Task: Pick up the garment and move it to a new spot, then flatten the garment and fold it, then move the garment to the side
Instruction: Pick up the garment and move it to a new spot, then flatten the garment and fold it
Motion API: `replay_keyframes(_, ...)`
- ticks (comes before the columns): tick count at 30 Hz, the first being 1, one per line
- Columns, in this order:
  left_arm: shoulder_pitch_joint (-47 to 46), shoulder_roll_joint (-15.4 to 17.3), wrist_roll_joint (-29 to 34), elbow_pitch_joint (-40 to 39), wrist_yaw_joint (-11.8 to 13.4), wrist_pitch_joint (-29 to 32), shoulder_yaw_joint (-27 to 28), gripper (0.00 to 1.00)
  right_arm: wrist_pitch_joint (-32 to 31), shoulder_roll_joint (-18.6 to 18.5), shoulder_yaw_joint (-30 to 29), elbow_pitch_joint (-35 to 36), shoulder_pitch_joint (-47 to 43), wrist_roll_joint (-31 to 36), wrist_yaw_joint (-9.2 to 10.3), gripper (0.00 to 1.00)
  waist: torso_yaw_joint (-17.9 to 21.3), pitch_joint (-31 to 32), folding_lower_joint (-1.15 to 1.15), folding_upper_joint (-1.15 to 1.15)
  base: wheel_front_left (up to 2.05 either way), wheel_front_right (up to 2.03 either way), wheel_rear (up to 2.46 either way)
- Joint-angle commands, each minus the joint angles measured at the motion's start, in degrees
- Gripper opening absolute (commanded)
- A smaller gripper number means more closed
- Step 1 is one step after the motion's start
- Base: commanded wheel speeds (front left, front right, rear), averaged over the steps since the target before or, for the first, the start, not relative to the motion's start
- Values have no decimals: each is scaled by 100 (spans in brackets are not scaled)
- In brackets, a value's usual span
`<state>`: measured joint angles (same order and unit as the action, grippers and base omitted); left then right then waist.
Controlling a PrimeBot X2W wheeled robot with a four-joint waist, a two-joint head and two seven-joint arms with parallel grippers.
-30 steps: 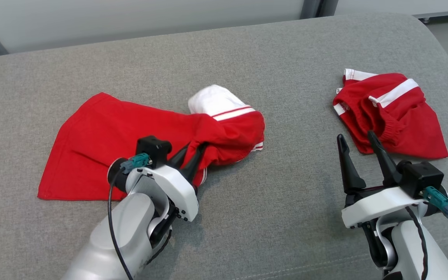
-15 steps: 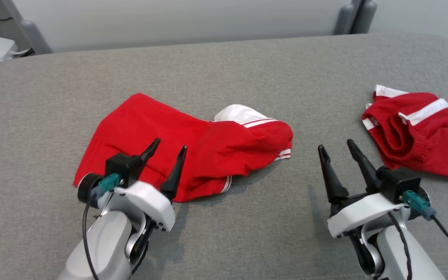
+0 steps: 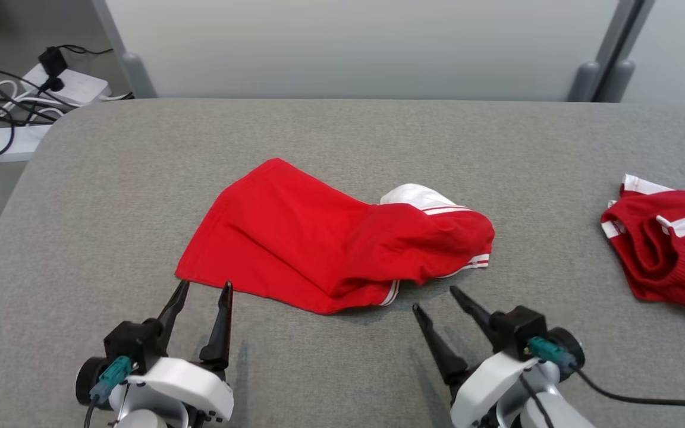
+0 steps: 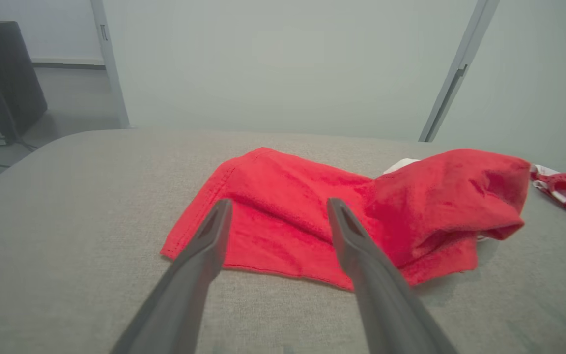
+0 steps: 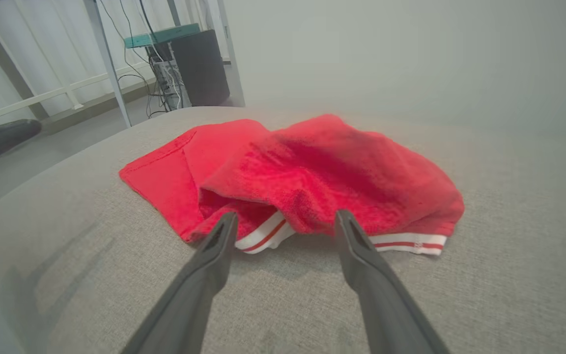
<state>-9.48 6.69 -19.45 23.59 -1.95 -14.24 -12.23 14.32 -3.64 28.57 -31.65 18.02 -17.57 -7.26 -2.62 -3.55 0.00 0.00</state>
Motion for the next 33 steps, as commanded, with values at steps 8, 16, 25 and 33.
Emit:
replay_keyframes(8, 84, -239, 370, -454, -262, -75, 622, 100, 15, -47, 419, -701, 455, 62, -23, 100, -581, -91, 0, 0, 0, 0, 0)
replay_keyframes(16, -18, -347, 429, -510, -411, -75, 707, 100, 39, 30, 207, -1291, 865, 493, -23, 100, -1009, -314, 0, 0, 0, 0, 0)
replay_keyframes(25, -99, -378, 389, -576, -493, -75, 741, 100, 50, 71, -184, -1938, 1373, 645, -23, 0, -1154, -454, 0, 0, 0, 0, 0)
replay_keyframes(33, -25, -380, 266, -507, -513, -75, 659, 100, -124, -326, 136, -1345, 1559, 101, -23, 0, -690, -271, 0, 0, 0, 0, 0)
